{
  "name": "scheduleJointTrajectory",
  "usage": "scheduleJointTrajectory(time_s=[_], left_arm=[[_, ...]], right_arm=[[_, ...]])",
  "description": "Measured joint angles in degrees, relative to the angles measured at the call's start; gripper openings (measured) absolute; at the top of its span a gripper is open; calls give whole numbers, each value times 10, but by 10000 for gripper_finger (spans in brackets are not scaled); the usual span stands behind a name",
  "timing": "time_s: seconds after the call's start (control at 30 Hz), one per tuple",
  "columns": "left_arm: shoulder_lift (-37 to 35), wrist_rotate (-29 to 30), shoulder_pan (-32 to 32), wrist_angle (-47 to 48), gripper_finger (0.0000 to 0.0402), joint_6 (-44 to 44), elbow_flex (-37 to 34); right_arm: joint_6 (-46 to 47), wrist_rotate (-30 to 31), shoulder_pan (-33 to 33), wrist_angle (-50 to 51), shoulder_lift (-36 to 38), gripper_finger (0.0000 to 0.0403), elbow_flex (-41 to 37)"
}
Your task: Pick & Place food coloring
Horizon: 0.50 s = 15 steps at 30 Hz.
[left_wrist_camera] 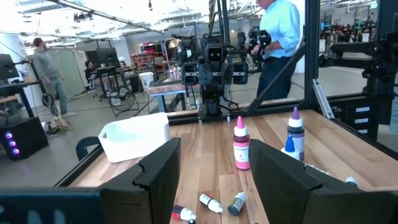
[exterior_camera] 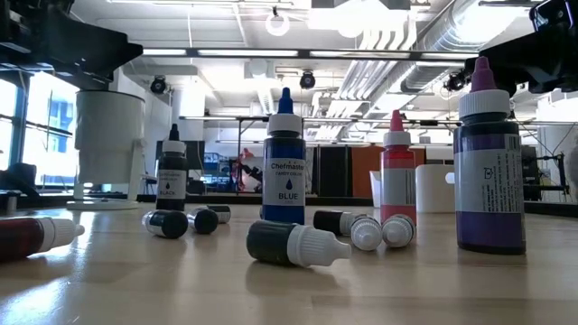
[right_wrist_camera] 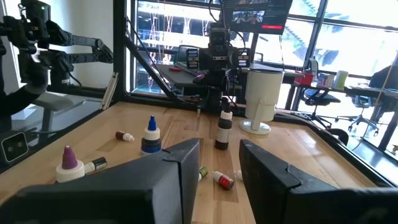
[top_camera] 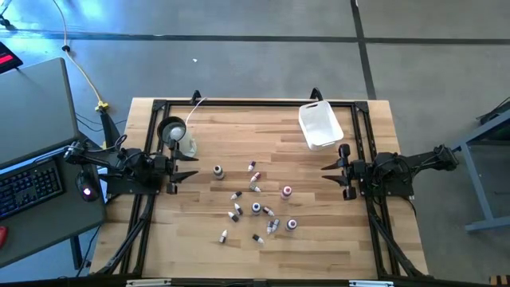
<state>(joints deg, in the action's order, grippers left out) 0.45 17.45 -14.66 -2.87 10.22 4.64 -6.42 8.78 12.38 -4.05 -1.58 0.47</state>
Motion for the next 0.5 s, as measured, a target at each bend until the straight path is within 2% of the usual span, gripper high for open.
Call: scheduleJointTrajectory(time_s=[0.33, 0.5], left_arm=[[0, 14, 0, -70, 186, 0, 0], [0, 11, 0, -71, 186, 0, 0]], right_arm=[[-5, -3, 0, -4, 0, 108, 0], [-27, -3, 0, -8, 0, 108, 0]])
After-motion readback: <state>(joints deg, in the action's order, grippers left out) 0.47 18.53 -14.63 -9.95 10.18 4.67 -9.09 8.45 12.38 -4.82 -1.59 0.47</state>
